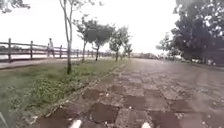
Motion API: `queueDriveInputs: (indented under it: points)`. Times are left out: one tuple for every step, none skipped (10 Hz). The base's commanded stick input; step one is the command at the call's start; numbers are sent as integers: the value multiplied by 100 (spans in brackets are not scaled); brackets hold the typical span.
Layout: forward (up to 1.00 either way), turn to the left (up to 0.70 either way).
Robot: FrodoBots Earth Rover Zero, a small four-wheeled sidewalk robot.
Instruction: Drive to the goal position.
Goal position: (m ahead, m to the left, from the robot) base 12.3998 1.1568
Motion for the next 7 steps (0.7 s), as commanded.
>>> queueDriveInputs:
  points:
    - [70, -27]
    - [70, -27]
    - [70, -27]
    - [70, -27]
    - [70, -27]
    - [70, -27]
    - [70, -27]
